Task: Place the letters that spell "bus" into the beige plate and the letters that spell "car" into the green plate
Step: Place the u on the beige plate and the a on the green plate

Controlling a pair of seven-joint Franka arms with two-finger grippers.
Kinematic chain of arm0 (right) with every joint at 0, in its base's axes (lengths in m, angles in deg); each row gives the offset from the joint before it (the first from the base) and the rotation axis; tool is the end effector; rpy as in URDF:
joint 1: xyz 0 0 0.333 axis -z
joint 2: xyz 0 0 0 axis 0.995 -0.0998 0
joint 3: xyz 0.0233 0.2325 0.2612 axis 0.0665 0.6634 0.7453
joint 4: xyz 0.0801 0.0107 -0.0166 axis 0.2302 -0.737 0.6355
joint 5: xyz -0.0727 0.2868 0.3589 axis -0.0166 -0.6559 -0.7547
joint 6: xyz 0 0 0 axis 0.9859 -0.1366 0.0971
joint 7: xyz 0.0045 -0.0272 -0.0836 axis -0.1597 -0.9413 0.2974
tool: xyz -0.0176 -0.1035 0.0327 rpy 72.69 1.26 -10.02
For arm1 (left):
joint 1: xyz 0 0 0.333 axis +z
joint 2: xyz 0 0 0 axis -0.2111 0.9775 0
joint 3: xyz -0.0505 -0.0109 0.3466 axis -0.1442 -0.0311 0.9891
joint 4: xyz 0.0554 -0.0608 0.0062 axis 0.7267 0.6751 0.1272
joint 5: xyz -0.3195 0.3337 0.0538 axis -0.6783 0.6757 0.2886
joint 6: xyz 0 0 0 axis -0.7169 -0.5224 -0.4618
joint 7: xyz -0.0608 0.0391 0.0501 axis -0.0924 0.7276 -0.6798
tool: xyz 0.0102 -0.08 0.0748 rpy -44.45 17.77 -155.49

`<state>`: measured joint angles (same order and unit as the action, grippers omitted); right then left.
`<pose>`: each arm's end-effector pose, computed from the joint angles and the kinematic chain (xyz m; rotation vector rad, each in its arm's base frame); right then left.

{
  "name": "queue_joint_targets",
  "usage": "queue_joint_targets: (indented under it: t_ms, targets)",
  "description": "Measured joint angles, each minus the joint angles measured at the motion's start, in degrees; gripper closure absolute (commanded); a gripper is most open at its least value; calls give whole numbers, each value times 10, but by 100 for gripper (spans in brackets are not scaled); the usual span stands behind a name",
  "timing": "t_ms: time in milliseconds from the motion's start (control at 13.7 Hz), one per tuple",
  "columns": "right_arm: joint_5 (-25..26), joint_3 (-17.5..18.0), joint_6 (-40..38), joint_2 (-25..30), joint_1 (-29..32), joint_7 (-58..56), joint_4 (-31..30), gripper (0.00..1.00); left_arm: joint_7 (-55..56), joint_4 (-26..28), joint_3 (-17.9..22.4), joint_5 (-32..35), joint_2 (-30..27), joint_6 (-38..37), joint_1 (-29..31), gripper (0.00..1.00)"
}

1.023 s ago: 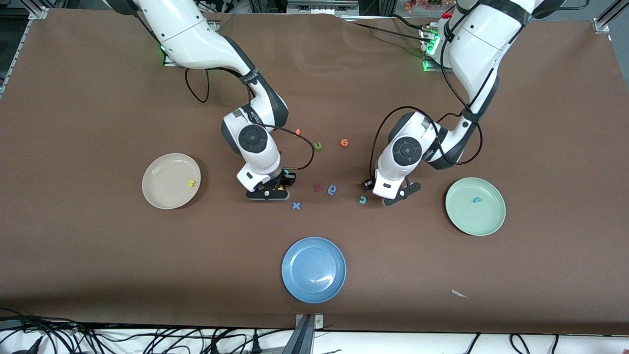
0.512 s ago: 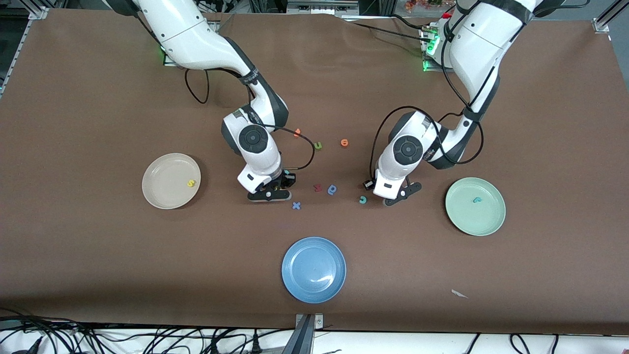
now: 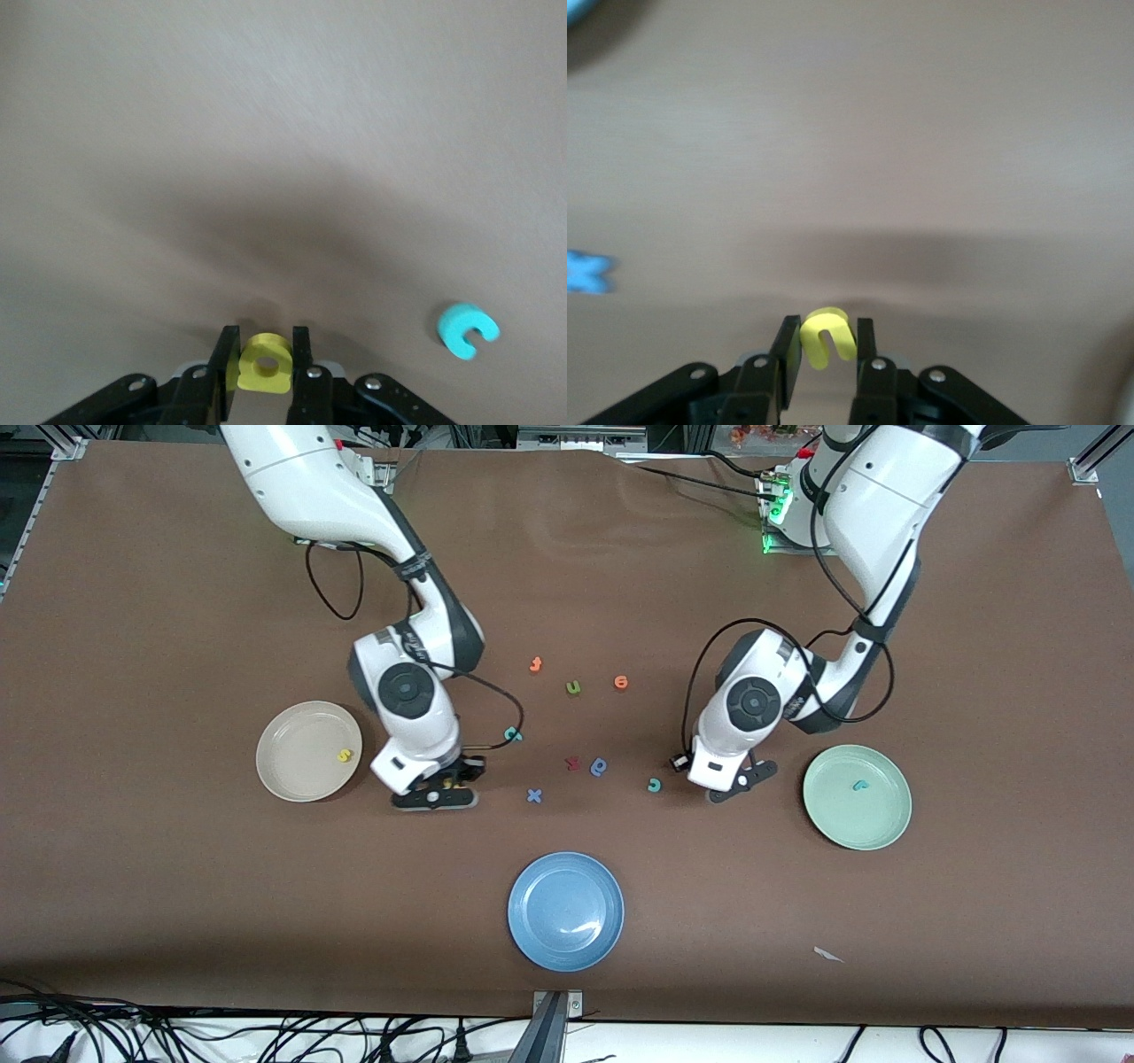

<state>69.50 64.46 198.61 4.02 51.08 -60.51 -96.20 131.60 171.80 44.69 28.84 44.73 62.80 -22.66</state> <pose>0.6911 0.3387 0.2164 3.0374 0.1652 0.0993 0.6476 -0.2936 0.1663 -3.0238 -0.7416 0.1854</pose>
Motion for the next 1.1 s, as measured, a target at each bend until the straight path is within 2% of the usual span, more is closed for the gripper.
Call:
queue_joint_targets:
  t_ms: [146,365,585,658,731,804,877,950,1096]
  targets:
    - [0,-37,-30,21,2,-71,-20,85,-58,-37,1,0,-9,-72,29,78]
    - [0,-84,-29,55,3,-147,-102,85,-197,-86,7,11,-15,-160,86,78]
    - [0,-134,49,96,5,-210,-223,84,-311,-90,10,67,-13,-181,146,78]
    - [0,-147,75,110,5,-226,-262,82,-342,-90,10,81,-11,-182,159,75]
    - [0,-158,95,120,6,-241,-294,53,-367,-89,10,93,-8,-182,169,38]
    - [0,-165,110,127,6,-251,-319,16,-383,-89,10,106,-4,-182,176,5]
    - [0,-169,121,130,7,-255,-334,9,-391,-89,10,114,-1,-182,179,0]
    - [0,-170,127,131,7,-255,-342,3,-393,-89,9,114,2,-182,177,0]
    - [0,-170,131,138,5,-255,-342,2,-359,-93,3,108,4,-180,173,0]
